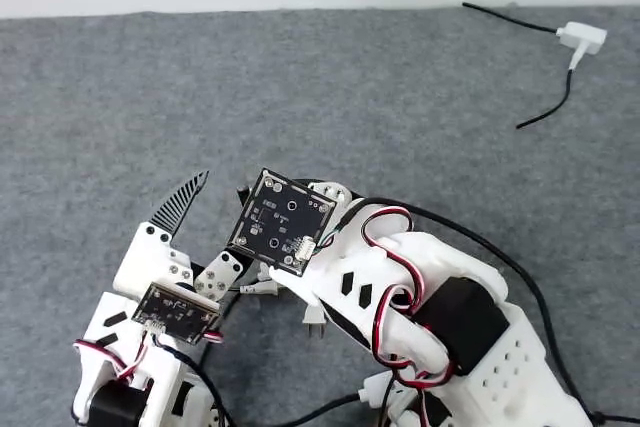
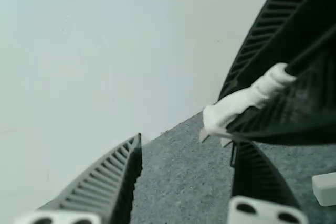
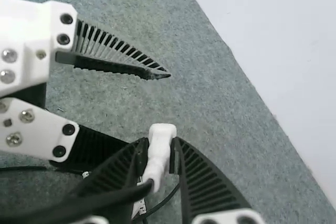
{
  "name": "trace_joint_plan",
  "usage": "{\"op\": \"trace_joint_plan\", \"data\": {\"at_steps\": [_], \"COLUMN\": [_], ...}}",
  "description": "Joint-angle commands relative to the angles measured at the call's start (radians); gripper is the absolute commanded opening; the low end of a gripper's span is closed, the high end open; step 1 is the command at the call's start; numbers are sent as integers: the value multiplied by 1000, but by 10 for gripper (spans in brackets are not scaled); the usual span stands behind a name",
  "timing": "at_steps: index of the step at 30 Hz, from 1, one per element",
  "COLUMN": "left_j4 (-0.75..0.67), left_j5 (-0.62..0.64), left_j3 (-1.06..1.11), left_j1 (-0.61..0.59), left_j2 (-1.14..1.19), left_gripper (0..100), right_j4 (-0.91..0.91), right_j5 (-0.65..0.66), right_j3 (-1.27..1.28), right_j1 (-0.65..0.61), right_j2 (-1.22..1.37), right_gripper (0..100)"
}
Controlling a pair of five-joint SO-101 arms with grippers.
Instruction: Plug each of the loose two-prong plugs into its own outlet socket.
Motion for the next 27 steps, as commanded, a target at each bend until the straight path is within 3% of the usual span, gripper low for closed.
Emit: {"op": "trace_joint_plan", "data": {"at_steps": [1, 12, 16, 21, 27], "left_j4": [-44, 2, 51, 75, 81], "left_j5": [0, 2, -2, 2, 2], "left_j3": [-30, 2, 71, 117, 136], "left_j1": [-26, -26, -32, -135, -201], "left_j2": [-9, -8, -9, -9, -9], "left_gripper": [249, 249, 249, 249, 249], "right_j4": [38, 41, 44, 45, 44], "right_j5": [-12, 11, 29, 32, 32], "right_j3": [40, 49, 66, 86, 137], "right_j1": [7, 12, 67, 166, 176], "right_j2": [19, 21, 19, 19, 19], "right_gripper": [9, 9, 8, 8, 8]}}
